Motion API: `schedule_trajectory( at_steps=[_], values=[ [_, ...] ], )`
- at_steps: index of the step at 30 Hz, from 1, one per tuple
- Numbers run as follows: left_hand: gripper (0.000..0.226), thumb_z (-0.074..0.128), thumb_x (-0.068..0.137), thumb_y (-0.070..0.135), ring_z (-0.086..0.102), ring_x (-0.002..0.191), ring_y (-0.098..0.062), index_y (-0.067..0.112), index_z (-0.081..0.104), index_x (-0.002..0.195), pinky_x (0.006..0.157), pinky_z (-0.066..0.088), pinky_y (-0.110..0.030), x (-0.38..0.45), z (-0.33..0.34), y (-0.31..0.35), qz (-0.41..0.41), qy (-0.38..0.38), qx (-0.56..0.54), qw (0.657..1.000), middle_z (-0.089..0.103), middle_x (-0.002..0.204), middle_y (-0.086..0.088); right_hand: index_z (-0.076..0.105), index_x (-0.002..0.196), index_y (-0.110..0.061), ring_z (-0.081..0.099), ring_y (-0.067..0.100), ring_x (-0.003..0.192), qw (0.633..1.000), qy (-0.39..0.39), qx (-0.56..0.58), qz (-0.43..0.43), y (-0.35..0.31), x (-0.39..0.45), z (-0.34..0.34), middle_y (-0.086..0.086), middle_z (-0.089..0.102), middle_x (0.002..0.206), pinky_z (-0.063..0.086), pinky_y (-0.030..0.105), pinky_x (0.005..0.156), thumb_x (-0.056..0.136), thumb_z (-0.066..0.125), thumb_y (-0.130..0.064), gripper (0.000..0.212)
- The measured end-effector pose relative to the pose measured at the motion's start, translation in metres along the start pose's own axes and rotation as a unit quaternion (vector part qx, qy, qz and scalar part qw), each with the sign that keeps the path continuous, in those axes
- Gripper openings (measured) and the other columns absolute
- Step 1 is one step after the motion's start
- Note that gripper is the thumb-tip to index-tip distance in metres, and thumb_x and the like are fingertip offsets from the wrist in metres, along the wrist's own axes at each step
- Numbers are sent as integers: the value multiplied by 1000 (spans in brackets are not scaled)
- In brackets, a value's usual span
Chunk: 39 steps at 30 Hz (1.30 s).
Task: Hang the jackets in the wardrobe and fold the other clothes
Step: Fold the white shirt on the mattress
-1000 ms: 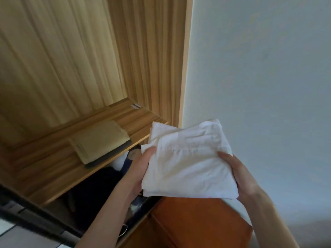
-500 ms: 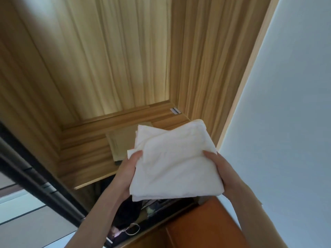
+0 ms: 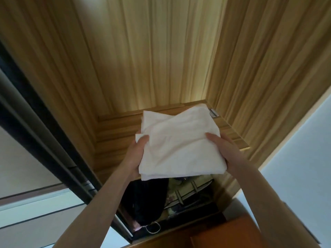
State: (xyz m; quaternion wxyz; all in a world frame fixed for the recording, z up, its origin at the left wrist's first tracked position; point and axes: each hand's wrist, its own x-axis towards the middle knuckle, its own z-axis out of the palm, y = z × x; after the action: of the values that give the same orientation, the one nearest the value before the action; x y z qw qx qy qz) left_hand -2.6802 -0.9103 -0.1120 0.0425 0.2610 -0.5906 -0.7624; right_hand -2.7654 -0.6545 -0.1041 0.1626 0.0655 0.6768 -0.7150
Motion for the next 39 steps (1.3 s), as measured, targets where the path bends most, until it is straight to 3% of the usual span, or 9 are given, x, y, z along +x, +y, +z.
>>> schedule_trajectory(
  at_steps=[5, 8, 12, 14, 18, 23, 29, 34, 39],
  values=[
    [11, 56, 106, 34, 70, 105, -21, 44, 59, 109, 91, 58, -42, 40, -7, 6, 16, 17, -4, 1000, 72, 117, 2, 65, 128, -31, 74, 27, 103, 999, -27, -23, 7, -8, 53, 19, 1, 76, 117, 63, 46, 82, 86, 80, -44, 47],
    [14, 54, 107, 30, 70, 103, -20, 43, 60, 105, 88, 58, -41, 62, -7, 9, 28, 33, -5, 999, 73, 112, 3, 66, 127, -32, 72, 26, 104, 999, -37, -35, -7, -8, 87, 31, 0, 75, 117, 60, 45, 86, 90, 77, -40, 40],
    [15, 55, 107, 30, 70, 107, -22, 34, 60, 120, 95, 58, -46, 94, -4, 3, 31, 61, -2, 998, 71, 119, -1, 60, 138, -32, 70, 28, 108, 998, -51, -46, -1, -1, 131, 37, 1, 71, 124, 59, 48, 91, 88, 79, -42, 54],
    [23, 56, 107, 31, 70, 105, -22, 30, 57, 130, 91, 59, -45, 108, -3, -1, 28, 76, -10, 997, 71, 118, 0, 59, 139, -29, 69, 28, 107, 998, -50, -41, 7, 3, 149, 39, 3, 70, 125, 59, 45, 87, 88, 79, -39, 56],
    [22, 55, 107, 33, 67, 101, -20, 30, 53, 129, 75, 58, -36, 129, 0, -12, 17, 102, -11, 995, 68, 115, 0, 55, 142, -31, 66, 29, 108, 997, -54, -58, 21, 14, 177, 43, 3, 66, 125, 56, 47, 90, 90, 78, -39, 58],
    [31, 57, 106, 33, 69, 103, -26, 23, 55, 135, 77, 59, -40, 151, 0, -34, -9, 126, -18, 992, 68, 119, -6, 55, 142, -31, 63, 28, 111, 993, -61, -102, 22, 33, 205, 42, 2, 63, 131, 52, 53, 101, 87, 78, -46, 61],
    [27, 59, 105, 31, 69, 105, -30, 22, 57, 130, 92, 59, -51, 166, 4, -61, -50, 125, -24, 991, 69, 118, -7, 50, 144, -14, 56, 24, 110, 960, -17, -274, -50, 60, 217, 41, 3, 58, 130, 47, 44, 98, 99, 63, -43, 56],
    [17, 62, 103, 26, 70, 103, -32, 22, 62, 120, 91, 60, -53, 176, 3, -67, -55, 129, -36, 989, 71, 114, -9, 50, 142, -11, 54, 24, 110, 954, 4, -293, -68, 81, 219, 39, 4, 57, 124, 44, 41, 97, 101, 63, -37, 50],
    [11, 68, 97, 18, 69, 103, -29, 20, 66, 108, 93, 59, -50, 185, -2, -66, -17, 157, 22, 987, 72, 115, -8, 52, 144, -12, 59, 30, 117, 947, 30, -314, -62, 85, 222, 38, 11, 62, 132, 47, 50, 106, 99, 64, -40, 54]
  ],
)
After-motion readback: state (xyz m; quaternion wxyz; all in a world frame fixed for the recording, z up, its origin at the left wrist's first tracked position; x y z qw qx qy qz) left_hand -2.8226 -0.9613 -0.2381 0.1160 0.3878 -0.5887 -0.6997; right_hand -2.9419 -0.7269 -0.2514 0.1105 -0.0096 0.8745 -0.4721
